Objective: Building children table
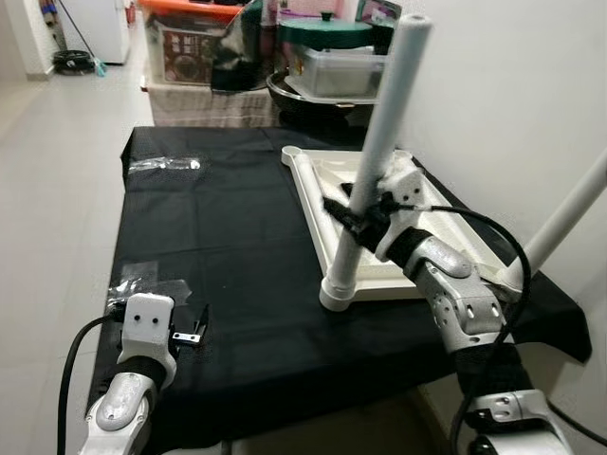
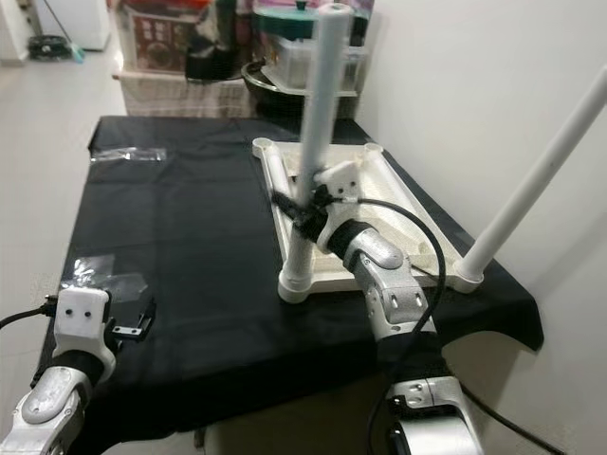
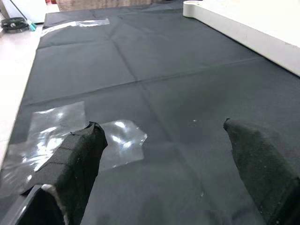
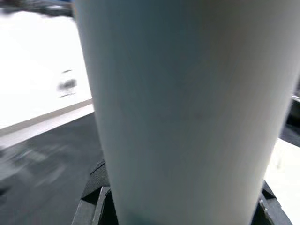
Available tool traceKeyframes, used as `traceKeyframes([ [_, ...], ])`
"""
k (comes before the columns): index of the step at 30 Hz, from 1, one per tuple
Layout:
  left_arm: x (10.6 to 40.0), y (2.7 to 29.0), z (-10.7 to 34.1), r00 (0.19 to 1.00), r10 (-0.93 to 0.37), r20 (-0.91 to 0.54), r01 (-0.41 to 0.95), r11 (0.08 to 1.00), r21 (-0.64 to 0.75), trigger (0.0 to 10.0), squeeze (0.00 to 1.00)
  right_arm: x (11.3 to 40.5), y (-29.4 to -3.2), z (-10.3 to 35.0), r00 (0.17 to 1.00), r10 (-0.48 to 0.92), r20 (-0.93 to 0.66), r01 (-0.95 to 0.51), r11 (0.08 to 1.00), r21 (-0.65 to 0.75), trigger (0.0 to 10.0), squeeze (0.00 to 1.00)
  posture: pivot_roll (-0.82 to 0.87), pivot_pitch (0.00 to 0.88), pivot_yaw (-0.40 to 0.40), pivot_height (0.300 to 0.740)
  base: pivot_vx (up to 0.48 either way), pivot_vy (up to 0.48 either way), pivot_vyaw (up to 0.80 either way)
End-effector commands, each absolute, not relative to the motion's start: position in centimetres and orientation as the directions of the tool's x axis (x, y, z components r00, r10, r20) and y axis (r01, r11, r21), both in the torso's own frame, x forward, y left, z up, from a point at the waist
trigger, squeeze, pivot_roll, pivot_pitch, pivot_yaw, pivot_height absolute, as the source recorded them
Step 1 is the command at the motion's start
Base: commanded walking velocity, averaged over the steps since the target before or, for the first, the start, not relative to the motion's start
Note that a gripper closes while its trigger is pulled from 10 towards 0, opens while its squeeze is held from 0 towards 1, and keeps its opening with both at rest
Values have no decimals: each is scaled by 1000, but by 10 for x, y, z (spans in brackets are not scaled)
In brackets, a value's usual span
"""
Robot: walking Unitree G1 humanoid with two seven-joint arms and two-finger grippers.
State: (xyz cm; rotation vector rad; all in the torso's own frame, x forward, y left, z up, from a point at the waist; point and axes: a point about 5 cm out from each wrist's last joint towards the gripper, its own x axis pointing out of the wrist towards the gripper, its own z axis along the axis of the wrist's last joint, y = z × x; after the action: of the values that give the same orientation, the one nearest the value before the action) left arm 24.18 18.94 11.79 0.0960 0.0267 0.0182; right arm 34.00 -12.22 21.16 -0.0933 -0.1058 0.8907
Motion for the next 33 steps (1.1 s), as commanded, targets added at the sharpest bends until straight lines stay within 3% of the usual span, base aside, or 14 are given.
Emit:
traceKeyframes([
  [1, 241, 188, 113, 999, 8, -49, -3, 996, 89, 10000, 0, 319, -101, 133, 460, 862, -214, -845, 499, 192, 10000, 0, 64, 0, -98, 740, 0, 0, 0],
  [3, 241, 188, 113, 999, 9, -52, -4, 996, 88, 10000, 0, 319, -99, 138, 381, 902, -204, -878, 422, 224, 10000, 0, 68, 0, -104, 740, 0, 0, 0],
  [7, 241, 188, 113, 999, 11, -52, -6, 996, 87, 10000, 0, 320, -99, 142, 350, 919, -182, -889, 387, 247, 10000, 0, 68, 0, -104, 740, 0, 0, 0],
  [9, 240, 188, 113, 998, 14, -54, -9, 996, 84, 10000, 0, 317, -96, 154, 261, 960, -96, -911, 278, 306, 10000, 0, 76, 0, -111, 740, 0, 0, 0],
  [13, 239, 188, 112, 998, 15, -56, -10, 997, 82, 10000, 0, 313, -95, 156, 214, 975, -63, -916, 223, 334, 10000, 0, 79, 0, -113, 740, 0, 0, 0],
  [14, 238, 189, 112, 998, 15, -59, -10, 997, 83, 10000, 0, 307, -96, 157, 146, 988, -48, -926, 153, 345, 10000, 0, 81, 0, -113, 740, 0, 0, 0],
  [19, 237, 190, 111, 998, 18, -64, -13, 996, 87, 10000, 0, 302, -96, 152, 106, 992, -64, -936, 121, 331, 10000, 0, 80, 0, -113, 740, 0, 0, 0],
  [33, 236, 189, 111, 998, 19, -66, -13, 996, 89, 10000, 0, 303, -97, 144, 113, 987, -116, -936, 145, 321, 10000, 0, 80, 0, -112, 740, 0, 0, 0],
])
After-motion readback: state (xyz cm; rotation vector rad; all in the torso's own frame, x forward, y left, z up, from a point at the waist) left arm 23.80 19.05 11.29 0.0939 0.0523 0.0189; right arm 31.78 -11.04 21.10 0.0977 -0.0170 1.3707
